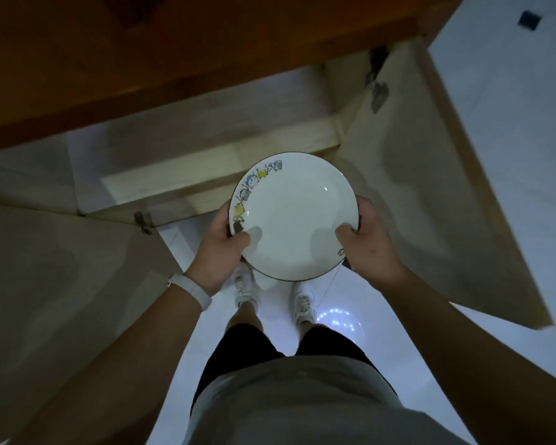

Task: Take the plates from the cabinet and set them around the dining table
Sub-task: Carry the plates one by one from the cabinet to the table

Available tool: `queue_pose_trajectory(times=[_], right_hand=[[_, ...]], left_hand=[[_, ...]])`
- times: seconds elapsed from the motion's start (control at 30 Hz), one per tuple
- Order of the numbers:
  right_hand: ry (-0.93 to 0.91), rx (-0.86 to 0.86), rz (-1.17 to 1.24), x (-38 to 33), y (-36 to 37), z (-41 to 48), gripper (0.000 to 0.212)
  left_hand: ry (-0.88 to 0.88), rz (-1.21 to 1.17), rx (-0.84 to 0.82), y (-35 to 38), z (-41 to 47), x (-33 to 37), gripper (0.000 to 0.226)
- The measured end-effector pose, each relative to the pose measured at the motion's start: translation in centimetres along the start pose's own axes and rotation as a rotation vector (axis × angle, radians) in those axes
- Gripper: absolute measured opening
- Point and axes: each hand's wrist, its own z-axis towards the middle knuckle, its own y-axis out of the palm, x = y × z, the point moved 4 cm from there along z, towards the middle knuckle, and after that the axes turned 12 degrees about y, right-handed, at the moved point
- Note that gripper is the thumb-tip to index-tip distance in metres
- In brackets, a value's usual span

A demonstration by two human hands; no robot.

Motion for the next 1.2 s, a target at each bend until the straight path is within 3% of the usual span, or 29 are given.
queue_pose_trajectory(times=[0.2,0.5,0.63,0.77,1.2], right_hand=[[-0.131,0.025,-0.01,-5.3,-2.2,-4.9,0.049],[-0.108,0.193,0.204,-9.4,-4.3,-11.7,0.044],[-0.151,0.327,0.267,-10.0,-4.9,-14.6,0.054],[-0.144,0.477,0.352,-9.0,-5.6,-17.7,0.051],[-0.084,0.865,0.695,1.1,-11.3,-30.0,0.053]], left_hand=[[0.074,-0.064,0.014,1.0,-2.1,6.7,0.052],[0.159,-0.225,-0.07,2.6,-1.8,13.0,0.056],[0.156,-0.247,-0.196,3.7,-0.9,15.2,0.051],[0.125,-0.242,-0.331,5.9,-0.5,16.0,0.051],[0.125,-0.126,-0.81,20.3,-8.2,16.9,0.046]])
